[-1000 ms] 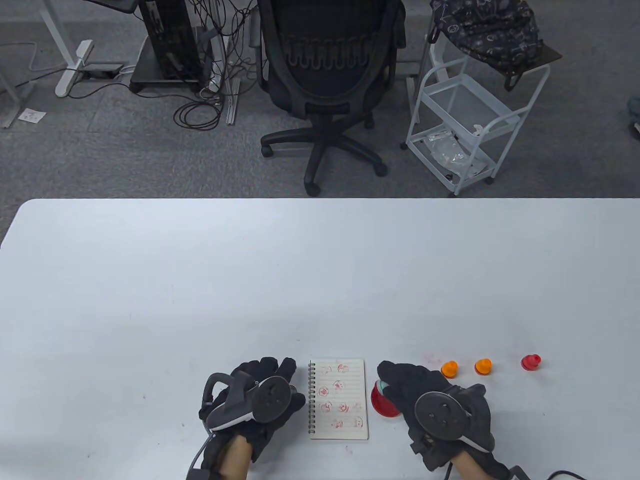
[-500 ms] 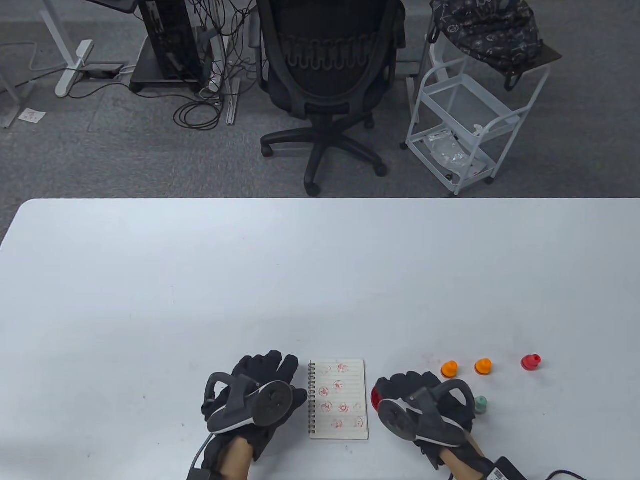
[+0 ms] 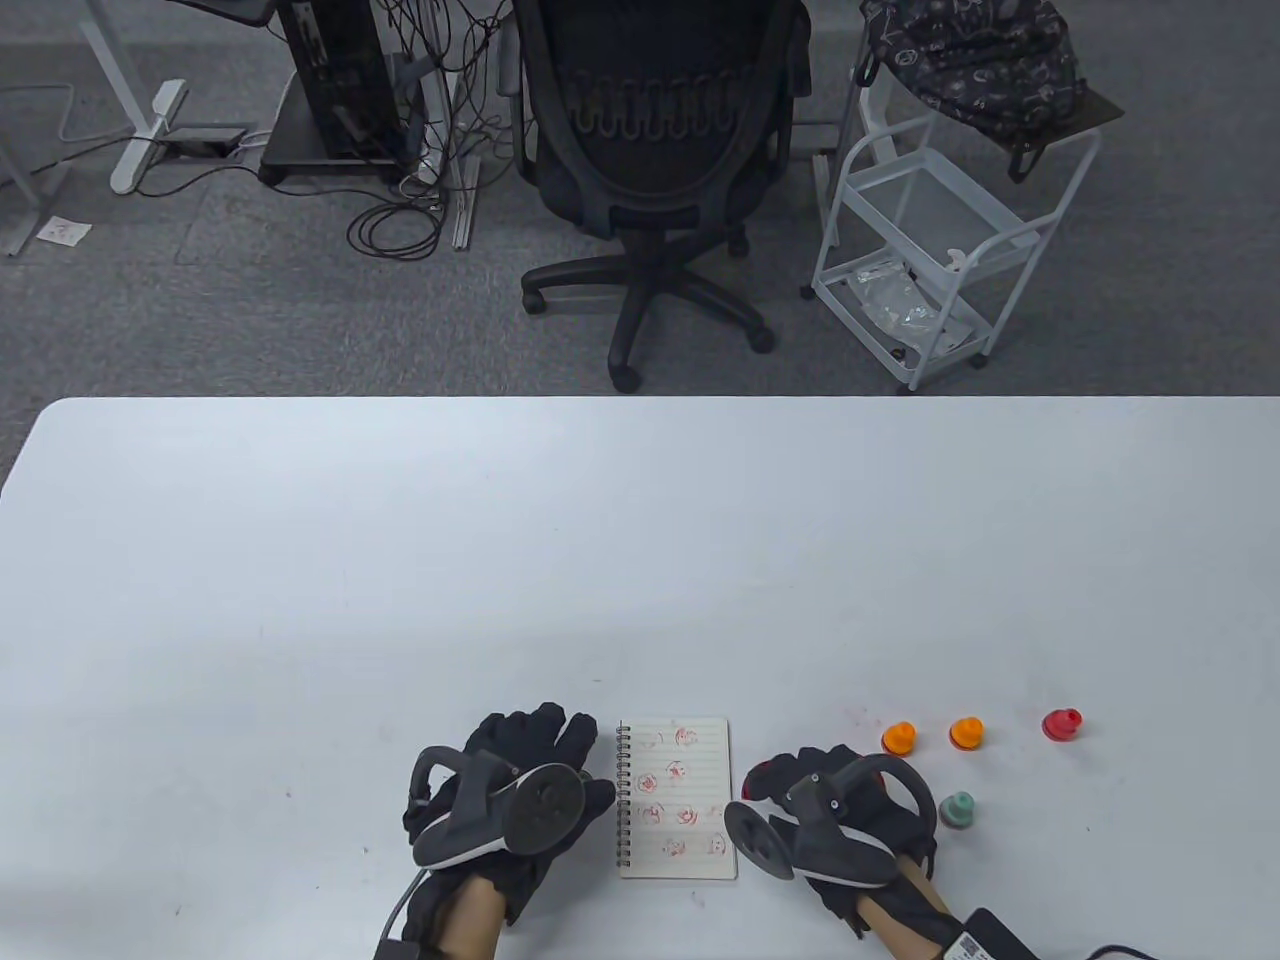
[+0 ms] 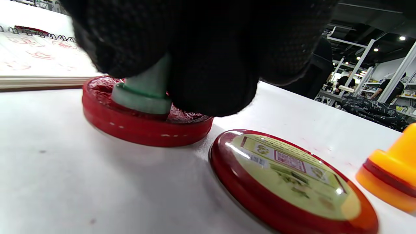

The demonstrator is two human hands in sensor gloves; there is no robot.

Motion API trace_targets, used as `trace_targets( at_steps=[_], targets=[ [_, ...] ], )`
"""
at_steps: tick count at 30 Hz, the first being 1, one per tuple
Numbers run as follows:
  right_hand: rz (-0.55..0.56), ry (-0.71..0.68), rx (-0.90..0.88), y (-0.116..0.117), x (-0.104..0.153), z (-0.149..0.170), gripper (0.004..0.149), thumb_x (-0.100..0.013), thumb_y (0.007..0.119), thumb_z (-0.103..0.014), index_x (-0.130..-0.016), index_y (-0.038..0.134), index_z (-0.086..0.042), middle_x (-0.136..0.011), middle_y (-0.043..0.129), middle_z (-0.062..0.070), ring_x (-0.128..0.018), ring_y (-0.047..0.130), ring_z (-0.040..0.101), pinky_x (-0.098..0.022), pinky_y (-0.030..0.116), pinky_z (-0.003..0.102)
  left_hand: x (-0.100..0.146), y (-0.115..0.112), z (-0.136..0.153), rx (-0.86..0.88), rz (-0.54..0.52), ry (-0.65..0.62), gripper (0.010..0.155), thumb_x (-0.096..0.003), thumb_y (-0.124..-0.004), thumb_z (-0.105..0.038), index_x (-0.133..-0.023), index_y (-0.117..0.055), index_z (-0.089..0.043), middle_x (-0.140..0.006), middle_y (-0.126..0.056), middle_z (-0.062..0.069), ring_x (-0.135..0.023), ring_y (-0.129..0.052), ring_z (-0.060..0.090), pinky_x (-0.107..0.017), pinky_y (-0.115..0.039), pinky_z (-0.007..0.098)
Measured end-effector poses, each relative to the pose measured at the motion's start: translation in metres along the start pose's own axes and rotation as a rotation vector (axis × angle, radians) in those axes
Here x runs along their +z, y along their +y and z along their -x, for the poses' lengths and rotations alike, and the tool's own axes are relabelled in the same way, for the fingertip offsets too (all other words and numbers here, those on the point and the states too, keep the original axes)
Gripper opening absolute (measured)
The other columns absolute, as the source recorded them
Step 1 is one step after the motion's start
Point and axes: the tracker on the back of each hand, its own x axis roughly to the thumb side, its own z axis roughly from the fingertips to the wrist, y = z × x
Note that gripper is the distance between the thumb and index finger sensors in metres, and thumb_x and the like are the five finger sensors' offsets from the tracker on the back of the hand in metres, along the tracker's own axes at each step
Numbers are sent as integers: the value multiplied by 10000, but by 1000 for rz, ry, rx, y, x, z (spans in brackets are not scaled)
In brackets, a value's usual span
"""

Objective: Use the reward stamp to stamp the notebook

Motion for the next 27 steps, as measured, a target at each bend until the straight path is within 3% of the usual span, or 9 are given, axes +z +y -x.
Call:
trace_targets(
  at_steps=[19, 21, 27],
  targets=[
    [-29, 19, 40, -4, -4, 0, 415, -289, 819, -355, -685, 933, -302, -675, 1025, -117, -575, 1047, 109, -498, 873, 363, 10, 10, -7, 34, -63, -21, 703, -521, -682, -574, -1057, -755, -126, -1068, -706, 212, -856, -783, 500, -656, -613, 669],
    [17, 22, 91, -5, 1, 1, 426, -307, 800, -370, -716, 910, -320, -705, 1007, -108, -592, 1051, 126, -509, 866, 372, 11, 9, -8, 44, -59, -21, 701, -521, -683, -571, -1056, -757, -125, -1067, -708, 213, -856, -782, 500, -654, -613, 670],
    [138, 51, -15, -27, 2, 6, 458, -323, 804, -352, -775, 861, -306, -754, 975, -26, -585, 1046, 169, -506, 855, 393, 9, 9, -7, 27, -50, -24, 696, -522, -684, -566, -1054, -759, -123, -1066, -709, 214, -853, -786, 500, -655, -614, 668]
  ],
)
